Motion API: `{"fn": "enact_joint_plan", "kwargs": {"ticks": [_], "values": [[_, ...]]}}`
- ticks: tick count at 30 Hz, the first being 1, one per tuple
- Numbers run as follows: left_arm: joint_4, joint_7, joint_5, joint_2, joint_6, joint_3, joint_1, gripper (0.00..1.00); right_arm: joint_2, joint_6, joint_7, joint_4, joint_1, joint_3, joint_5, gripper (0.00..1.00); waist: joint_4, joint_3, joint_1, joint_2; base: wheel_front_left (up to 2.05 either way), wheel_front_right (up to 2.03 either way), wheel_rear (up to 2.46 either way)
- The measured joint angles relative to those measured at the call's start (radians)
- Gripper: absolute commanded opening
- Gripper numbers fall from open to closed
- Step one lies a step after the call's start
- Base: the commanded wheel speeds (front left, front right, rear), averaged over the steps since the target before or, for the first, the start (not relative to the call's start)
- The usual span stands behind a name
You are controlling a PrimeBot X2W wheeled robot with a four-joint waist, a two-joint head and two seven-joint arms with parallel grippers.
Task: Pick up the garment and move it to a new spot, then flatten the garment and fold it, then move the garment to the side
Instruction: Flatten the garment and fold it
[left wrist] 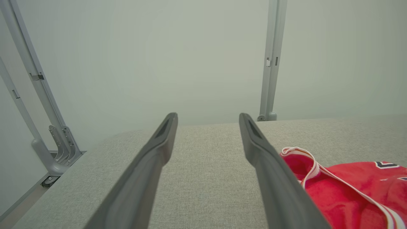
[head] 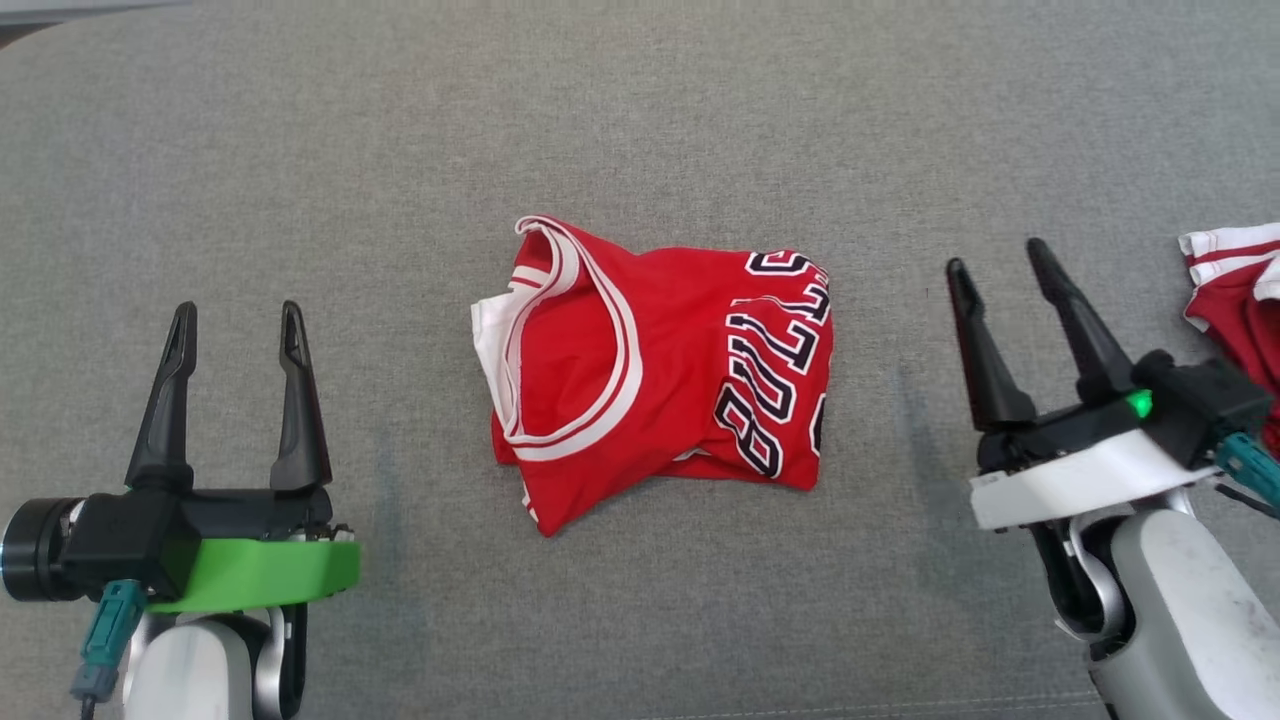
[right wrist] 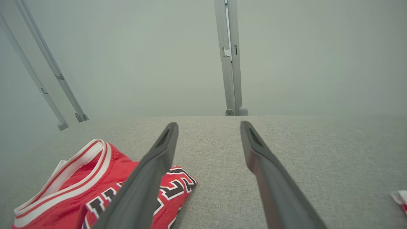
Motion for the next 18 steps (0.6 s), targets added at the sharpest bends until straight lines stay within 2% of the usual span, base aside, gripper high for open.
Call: {"fn": "enact_joint_plan", "kwargs": {"ticks": [8, 18], "values": [[-0.012, 0.008, 0.008, 0.014, 0.004, -0.004, 0.064, 1.0, 0.045, 0.0, 0.042, -0.104, 0.14, -0.158, -0.07, 1.0, -0.028, -0.067, 0.0, 0.0, 0.0, 0.0, 0.0], [-0.037, 0.053, -0.002, 0.027, 0.003, -0.017, 0.153, 1.0, 0.079, 0.0, 0.109, -0.161, 0.271, -0.18, -0.101, 1.0, -0.055, -0.165, 0.0, 0.0, 0.0, 0.0, 0.0]]}}
